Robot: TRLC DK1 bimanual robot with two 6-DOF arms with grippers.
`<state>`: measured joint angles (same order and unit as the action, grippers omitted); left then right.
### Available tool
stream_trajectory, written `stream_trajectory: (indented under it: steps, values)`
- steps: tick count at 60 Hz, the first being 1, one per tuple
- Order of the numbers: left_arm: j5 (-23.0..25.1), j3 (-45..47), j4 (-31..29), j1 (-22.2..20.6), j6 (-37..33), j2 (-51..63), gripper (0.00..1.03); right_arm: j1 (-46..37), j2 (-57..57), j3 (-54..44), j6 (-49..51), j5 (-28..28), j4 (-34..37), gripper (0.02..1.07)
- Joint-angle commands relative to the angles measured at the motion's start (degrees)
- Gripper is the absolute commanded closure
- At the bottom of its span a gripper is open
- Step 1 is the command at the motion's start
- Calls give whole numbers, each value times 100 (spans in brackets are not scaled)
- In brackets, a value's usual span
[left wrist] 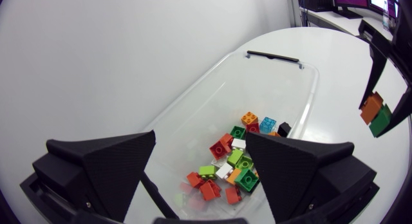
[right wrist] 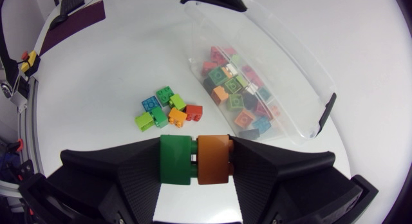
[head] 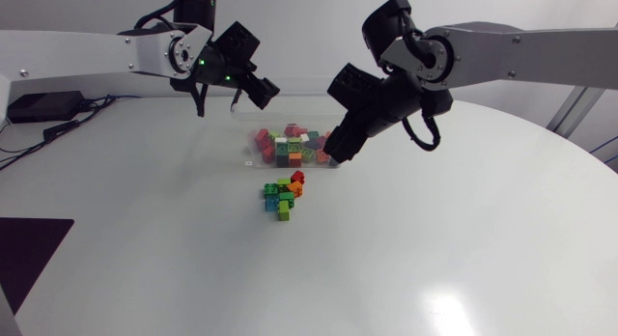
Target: Place the duplo bricks in the container
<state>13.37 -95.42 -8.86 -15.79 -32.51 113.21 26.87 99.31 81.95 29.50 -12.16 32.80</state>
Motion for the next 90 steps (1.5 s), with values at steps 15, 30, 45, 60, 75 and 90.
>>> stream_trajectory:
  steps: [15,30,45,60,75,90]
  values:
    - [114,1904,122,76,-71,-1829,5,-138,19,770,-620,12,-388,62]
    - [175,3003,-28,15,-634,-2356,5,-200,502,1420,-946,12,-625,62]
    - [281,3688,-10,-64,-1117,-2215,5,-376,1126,2141,-1174,12,-836,62]
    - [369,3890,130,-126,-1592,-1565,5,-578,1732,2782,-1297,12,-863,62]
    - [492,3820,192,-73,-1969,-1090,5,-692,2304,3406,-1368,12,-827,62]
    - [711,3644,210,-12,-2532,-651,6,-692,3077,4452,-1412,3,-537,38]
